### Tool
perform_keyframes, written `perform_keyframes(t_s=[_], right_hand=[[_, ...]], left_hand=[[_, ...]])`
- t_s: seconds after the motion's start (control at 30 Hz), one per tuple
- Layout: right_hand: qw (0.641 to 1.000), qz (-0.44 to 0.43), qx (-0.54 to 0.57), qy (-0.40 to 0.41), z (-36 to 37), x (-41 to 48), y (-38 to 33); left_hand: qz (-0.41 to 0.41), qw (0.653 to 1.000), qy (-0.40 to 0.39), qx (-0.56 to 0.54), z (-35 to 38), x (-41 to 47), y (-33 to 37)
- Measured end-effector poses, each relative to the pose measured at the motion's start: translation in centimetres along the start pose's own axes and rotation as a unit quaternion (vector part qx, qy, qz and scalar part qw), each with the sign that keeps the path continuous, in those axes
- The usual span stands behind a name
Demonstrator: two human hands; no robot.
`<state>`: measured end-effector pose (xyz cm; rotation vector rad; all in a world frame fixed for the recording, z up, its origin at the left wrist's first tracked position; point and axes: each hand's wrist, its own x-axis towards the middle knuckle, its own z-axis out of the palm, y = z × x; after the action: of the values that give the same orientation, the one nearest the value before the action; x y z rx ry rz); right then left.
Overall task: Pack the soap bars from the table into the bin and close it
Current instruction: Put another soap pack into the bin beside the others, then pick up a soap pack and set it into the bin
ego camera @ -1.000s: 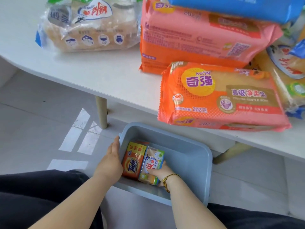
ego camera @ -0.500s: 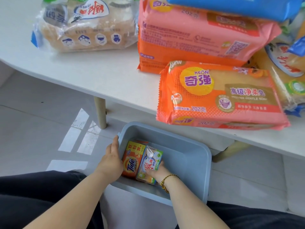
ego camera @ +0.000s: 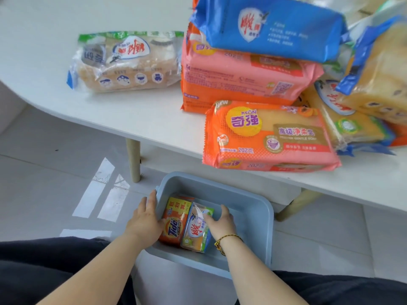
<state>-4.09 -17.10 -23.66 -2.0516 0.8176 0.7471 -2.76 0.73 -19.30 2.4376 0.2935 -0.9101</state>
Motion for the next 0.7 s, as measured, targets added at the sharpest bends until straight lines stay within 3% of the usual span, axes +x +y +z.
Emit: perform_keyframes(t_s=[0.13,0.3,0.43,0.53,0.6,0.7], right_hand=[[0.989,-0.101,-0.105,0.017,-3.8,-3.8,-2.3],[0.967,-0.222,-0.121,0.014,-8.7,-12.2,-5.6],[0.927,-0.363,-0.089,0.032,-13.8,-19.7,-7.0],[0.884,-0.457,-0.008,0.101,-17.9,-23.9,-8.9],[0.845,-0.504,-0.018,0.179,-19.8,-24.6,-11.0],[0.788,-0.514,-0.129,0.312,-21.5,-23.6,-15.1]], left_hand=[[0.066,0.99,0.123,0.002,-1.6,-2.4,2.4],[0.227,0.936,0.263,-0.06,-4.0,-8.1,5.9],[0.353,0.861,0.36,-0.062,-5.8,-12.5,7.3],[0.392,0.812,0.43,-0.038,-8.2,-14.1,8.1],[0.376,0.815,0.439,0.026,-9.6,-13.9,8.3],[0.32,0.865,0.375,0.09,-10.4,-13.1,7.9]])
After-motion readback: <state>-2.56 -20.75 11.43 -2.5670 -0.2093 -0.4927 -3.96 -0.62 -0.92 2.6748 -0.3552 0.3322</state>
